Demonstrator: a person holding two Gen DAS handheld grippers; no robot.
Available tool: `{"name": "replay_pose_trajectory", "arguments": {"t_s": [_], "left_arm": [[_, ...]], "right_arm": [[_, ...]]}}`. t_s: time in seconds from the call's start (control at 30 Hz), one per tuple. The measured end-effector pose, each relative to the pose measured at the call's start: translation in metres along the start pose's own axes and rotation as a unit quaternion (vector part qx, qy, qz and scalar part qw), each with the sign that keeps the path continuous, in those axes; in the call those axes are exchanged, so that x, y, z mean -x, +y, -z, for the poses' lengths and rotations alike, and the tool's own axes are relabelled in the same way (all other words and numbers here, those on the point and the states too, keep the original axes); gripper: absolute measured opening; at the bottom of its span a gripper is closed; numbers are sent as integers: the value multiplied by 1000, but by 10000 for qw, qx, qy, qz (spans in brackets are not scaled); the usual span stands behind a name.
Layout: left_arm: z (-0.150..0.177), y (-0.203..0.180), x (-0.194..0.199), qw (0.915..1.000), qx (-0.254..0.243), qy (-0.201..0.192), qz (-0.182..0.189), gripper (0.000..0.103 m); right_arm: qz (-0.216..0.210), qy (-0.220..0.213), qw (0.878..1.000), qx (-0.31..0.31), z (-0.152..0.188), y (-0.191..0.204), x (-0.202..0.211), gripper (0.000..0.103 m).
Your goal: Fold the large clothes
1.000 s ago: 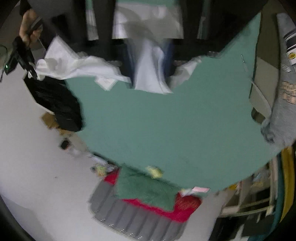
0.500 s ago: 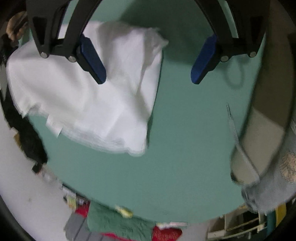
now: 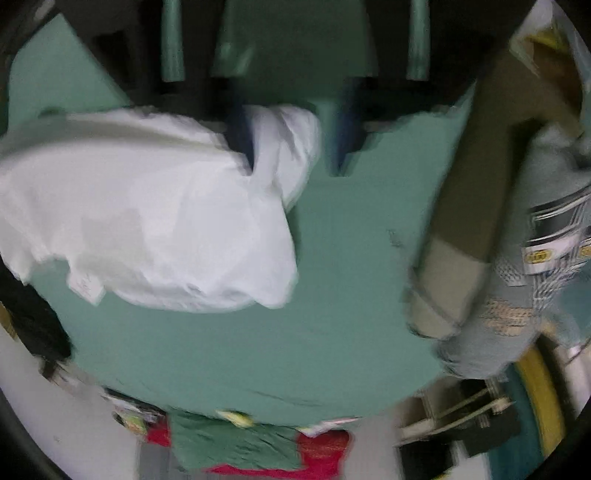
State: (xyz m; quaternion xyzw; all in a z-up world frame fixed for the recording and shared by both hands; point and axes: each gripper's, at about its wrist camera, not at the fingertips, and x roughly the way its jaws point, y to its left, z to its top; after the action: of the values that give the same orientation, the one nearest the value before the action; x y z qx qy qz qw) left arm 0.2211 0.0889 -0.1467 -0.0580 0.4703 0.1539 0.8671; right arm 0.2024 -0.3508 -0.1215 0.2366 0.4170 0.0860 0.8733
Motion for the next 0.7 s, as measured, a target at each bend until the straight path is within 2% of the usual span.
{"name": "replay_pose_trajectory", "arguments": {"t_s": [0.03,0.13,0.2,0.27,0.33,0.4,0.53,0.6,0.7], "left_arm": [[-1,-4,19,9995,95,-262,149,67],[-3,-48,63,9943,-372,-662,752,67],[-1,-91,89,9829,-728,-786,1500,70],[2,-133,101,9719,-1148,-755,1912,72],[5,-170,101,9668,-1498,-773,1921,72],[7,-197,89,9675,-1601,-695,1828,72],[3,-208,41,9709,-1367,-50,1967,72],[4,-212,15,9683,-1248,295,2144,71],[20,-224,-2,9667,-1469,301,2074,71]], "right_arm": [[-33,-30,10000,26,1,0,1,7],[-147,-60,9999,-20,1,1,5,7],[-240,-85,9996,-76,1,-5,8,7],[-299,-103,9995,-99,2,-8,10,7],[-344,-128,9993,-99,2,-10,12,7],[-371,-154,9992,-69,2,-10,14,7],[-344,-134,9993,-55,3,-12,17,7],[-363,-62,9993,-101,5,-16,16,7],[-417,-16,9991,-80,6,-15,17,7]]}}
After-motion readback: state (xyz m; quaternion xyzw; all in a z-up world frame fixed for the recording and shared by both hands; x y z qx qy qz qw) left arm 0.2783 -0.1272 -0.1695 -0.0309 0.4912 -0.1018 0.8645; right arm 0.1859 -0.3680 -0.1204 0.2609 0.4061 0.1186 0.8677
